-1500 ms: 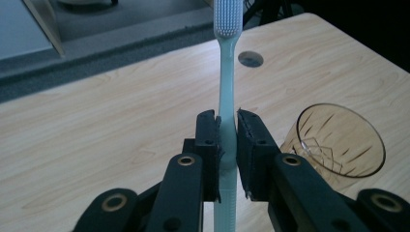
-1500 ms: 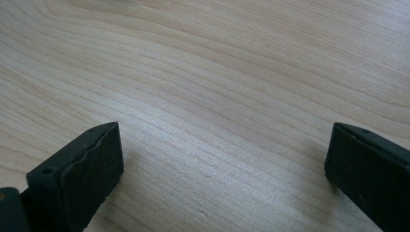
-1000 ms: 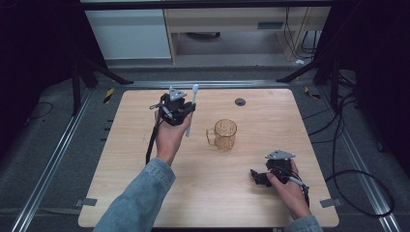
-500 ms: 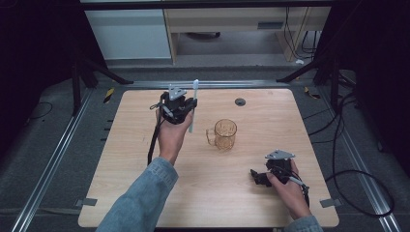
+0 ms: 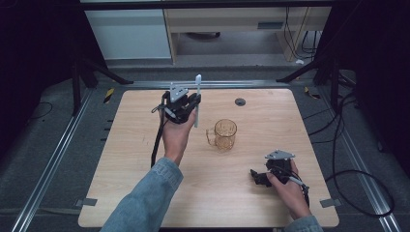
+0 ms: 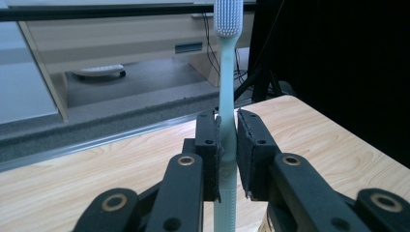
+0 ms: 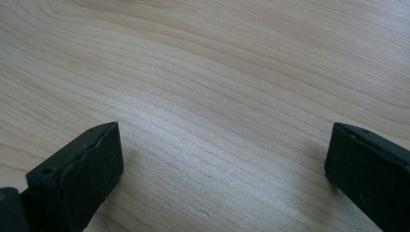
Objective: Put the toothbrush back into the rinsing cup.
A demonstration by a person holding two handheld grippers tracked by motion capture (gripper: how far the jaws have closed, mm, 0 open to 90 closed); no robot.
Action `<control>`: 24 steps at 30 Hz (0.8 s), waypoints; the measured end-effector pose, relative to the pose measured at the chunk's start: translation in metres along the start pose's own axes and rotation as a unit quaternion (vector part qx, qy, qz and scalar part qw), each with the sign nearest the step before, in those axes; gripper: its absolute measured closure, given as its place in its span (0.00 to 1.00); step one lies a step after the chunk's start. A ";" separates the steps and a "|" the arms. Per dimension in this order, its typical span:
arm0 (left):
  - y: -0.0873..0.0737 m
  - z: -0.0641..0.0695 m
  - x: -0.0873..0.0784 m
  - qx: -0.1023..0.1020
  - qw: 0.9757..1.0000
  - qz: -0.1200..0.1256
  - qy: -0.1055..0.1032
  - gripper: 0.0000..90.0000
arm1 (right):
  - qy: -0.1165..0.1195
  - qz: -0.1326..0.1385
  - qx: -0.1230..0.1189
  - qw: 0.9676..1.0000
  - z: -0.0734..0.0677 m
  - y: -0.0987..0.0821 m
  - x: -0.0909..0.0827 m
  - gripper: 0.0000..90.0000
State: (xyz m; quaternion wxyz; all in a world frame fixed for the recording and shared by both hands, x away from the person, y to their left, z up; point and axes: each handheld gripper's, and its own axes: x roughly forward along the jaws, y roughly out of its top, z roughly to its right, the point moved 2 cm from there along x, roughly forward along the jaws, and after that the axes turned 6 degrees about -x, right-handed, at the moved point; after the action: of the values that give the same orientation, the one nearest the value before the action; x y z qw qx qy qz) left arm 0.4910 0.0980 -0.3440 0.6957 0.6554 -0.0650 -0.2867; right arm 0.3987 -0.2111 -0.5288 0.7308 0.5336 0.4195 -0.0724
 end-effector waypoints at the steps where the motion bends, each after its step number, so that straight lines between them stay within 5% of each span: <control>1: 0.000 0.000 0.000 0.001 1.000 0.001 -0.001 0.88 | 0.000 0.000 0.000 1.000 0.000 0.000 0.000 0.01; 21: -0.004 0.013 0.006 -0.003 0.999 0.043 -0.009 0.88 | 0.002 0.000 0.000 1.000 0.000 0.000 0.000 0.01; 24: -0.006 0.019 0.008 0.012 0.998 0.058 -0.008 0.88 | 0.003 0.000 -0.001 1.000 0.000 0.000 0.000 0.01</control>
State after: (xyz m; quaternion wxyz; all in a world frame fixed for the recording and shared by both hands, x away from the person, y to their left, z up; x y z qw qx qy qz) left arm 0.4867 0.0778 -0.3499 0.7024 0.6568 -0.1119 -0.2506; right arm 0.3986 -0.2108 -0.5288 0.7303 0.5331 0.4213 -0.0705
